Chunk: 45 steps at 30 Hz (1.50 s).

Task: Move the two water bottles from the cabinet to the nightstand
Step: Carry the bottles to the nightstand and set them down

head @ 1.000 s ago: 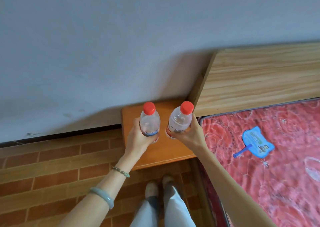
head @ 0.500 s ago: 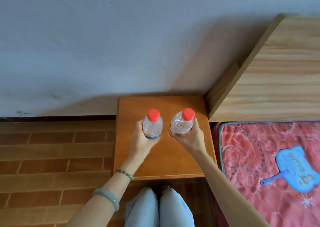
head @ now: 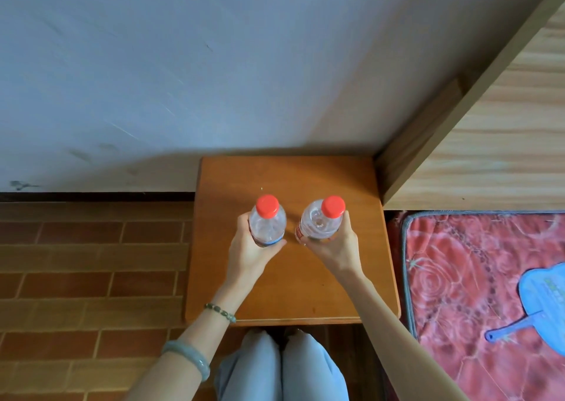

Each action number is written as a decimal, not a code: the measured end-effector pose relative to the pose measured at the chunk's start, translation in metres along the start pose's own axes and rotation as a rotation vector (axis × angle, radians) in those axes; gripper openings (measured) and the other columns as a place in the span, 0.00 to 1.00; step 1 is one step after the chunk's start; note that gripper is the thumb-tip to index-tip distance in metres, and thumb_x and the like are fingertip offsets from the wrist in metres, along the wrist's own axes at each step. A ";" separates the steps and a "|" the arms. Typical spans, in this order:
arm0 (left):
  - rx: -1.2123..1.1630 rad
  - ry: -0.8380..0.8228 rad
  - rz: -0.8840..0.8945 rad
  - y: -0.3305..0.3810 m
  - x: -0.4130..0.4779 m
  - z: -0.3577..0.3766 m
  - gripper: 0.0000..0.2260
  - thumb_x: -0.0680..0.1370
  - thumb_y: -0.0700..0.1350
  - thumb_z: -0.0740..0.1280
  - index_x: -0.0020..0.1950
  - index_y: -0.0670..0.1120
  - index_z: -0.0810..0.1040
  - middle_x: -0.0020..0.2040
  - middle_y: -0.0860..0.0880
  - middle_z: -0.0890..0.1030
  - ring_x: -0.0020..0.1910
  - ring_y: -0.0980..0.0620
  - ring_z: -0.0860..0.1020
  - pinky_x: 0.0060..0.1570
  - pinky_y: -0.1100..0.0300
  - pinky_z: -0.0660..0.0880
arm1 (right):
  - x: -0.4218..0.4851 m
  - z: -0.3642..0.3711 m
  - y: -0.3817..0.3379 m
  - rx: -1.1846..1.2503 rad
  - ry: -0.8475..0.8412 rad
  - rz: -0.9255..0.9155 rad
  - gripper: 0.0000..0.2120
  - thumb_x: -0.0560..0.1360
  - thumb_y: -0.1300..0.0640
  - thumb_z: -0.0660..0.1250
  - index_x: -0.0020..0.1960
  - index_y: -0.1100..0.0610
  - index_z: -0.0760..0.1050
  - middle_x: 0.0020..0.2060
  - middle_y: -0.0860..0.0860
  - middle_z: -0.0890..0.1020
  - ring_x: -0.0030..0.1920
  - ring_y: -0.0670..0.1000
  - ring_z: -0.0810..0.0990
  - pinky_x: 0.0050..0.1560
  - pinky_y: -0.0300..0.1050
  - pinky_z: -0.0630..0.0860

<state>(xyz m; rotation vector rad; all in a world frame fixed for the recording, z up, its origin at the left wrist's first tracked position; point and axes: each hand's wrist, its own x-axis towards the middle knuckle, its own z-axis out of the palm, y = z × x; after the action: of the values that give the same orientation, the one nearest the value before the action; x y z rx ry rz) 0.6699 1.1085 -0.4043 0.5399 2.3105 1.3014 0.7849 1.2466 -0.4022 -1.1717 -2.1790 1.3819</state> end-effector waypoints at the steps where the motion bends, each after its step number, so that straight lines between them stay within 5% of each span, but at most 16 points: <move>1: -0.004 -0.006 0.005 0.000 0.001 0.000 0.33 0.61 0.48 0.79 0.58 0.54 0.64 0.53 0.52 0.76 0.51 0.55 0.76 0.45 0.63 0.77 | 0.000 0.000 0.000 0.004 -0.001 0.002 0.31 0.60 0.55 0.80 0.56 0.50 0.66 0.46 0.41 0.78 0.46 0.39 0.78 0.42 0.30 0.76; 11: -0.001 -0.088 0.033 -0.003 0.006 -0.003 0.35 0.61 0.49 0.79 0.61 0.53 0.62 0.57 0.51 0.74 0.56 0.54 0.75 0.49 0.64 0.76 | -0.003 0.000 -0.001 -0.008 -0.040 0.021 0.35 0.62 0.55 0.80 0.61 0.48 0.63 0.49 0.37 0.75 0.49 0.38 0.77 0.47 0.28 0.74; 18: 0.102 -0.120 0.065 0.034 -0.011 -0.041 0.44 0.62 0.50 0.79 0.70 0.47 0.58 0.69 0.46 0.66 0.68 0.50 0.65 0.64 0.57 0.66 | -0.017 -0.033 -0.047 -0.096 -0.068 -0.027 0.45 0.62 0.53 0.79 0.71 0.54 0.58 0.67 0.51 0.70 0.64 0.45 0.69 0.62 0.42 0.70; 25: 0.298 -0.112 0.179 0.132 -0.042 -0.105 0.46 0.64 0.52 0.76 0.73 0.46 0.53 0.73 0.44 0.61 0.71 0.47 0.61 0.66 0.51 0.64 | -0.050 -0.093 -0.151 -0.289 -0.141 -0.111 0.47 0.65 0.48 0.77 0.74 0.51 0.52 0.73 0.53 0.61 0.72 0.51 0.59 0.68 0.50 0.63; 33: 0.554 -0.037 0.373 0.238 -0.066 -0.180 0.44 0.64 0.50 0.77 0.73 0.44 0.55 0.73 0.40 0.60 0.72 0.43 0.60 0.68 0.45 0.62 | -0.079 -0.148 -0.281 -0.461 -0.113 -0.318 0.41 0.69 0.59 0.72 0.75 0.53 0.52 0.74 0.54 0.58 0.74 0.53 0.57 0.66 0.44 0.65; 36: 0.683 0.031 0.437 0.261 -0.076 -0.206 0.44 0.64 0.51 0.77 0.72 0.42 0.57 0.72 0.38 0.61 0.71 0.40 0.60 0.68 0.43 0.62 | -0.085 -0.157 -0.319 -0.535 -0.135 -0.384 0.42 0.70 0.56 0.73 0.75 0.54 0.51 0.75 0.55 0.57 0.74 0.55 0.55 0.70 0.50 0.62; 45: 0.860 0.288 0.262 0.288 -0.127 -0.265 0.45 0.66 0.57 0.73 0.73 0.44 0.53 0.74 0.40 0.57 0.73 0.40 0.55 0.69 0.46 0.54 | -0.103 -0.144 -0.395 -0.726 -0.308 -0.586 0.41 0.74 0.47 0.67 0.75 0.49 0.43 0.76 0.52 0.51 0.75 0.55 0.51 0.72 0.54 0.55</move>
<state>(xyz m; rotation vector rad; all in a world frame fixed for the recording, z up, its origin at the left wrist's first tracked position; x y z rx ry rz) 0.6665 0.9956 -0.0087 0.9925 3.0862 0.4160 0.7515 1.1753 0.0234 -0.4001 -3.0346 0.5511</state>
